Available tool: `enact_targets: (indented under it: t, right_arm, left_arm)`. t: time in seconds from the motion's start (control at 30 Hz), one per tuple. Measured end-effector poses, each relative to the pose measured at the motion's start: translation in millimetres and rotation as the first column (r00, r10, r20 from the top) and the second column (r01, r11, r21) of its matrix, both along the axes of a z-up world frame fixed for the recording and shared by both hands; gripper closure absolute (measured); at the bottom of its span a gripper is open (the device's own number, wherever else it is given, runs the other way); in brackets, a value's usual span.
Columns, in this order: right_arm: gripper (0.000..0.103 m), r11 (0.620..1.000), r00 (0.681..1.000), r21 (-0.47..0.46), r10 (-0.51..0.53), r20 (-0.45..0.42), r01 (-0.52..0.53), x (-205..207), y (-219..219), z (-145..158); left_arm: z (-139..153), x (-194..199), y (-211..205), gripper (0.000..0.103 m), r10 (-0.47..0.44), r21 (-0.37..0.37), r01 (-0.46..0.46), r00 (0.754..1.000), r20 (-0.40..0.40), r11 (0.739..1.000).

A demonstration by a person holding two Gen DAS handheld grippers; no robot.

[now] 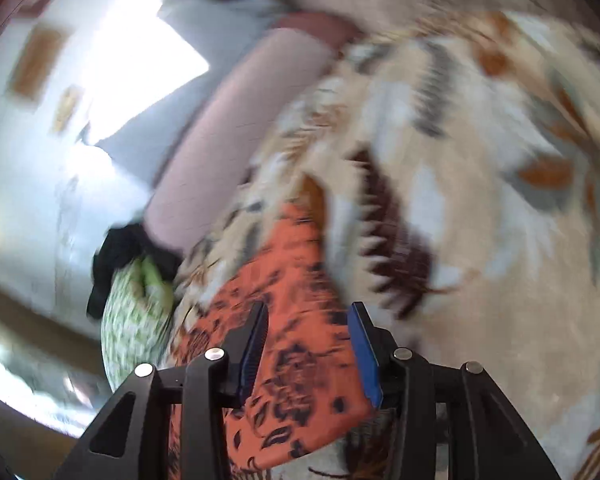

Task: Fold small clothes

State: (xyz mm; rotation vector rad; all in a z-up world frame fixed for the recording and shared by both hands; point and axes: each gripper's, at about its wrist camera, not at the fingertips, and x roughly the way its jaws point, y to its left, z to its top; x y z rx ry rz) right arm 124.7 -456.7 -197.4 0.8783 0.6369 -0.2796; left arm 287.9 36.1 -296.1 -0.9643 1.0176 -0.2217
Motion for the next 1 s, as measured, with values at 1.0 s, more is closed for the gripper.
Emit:
enact_targets:
  t: [1.0]
  right_arm:
    - [0.087,0.962,0.963,0.083,0.264,-0.055,-0.259,64,55,-45]
  left_arm:
    - [110,6,-112,0.087,-0.285,0.380,0.123,0.868,0.408,0.917]
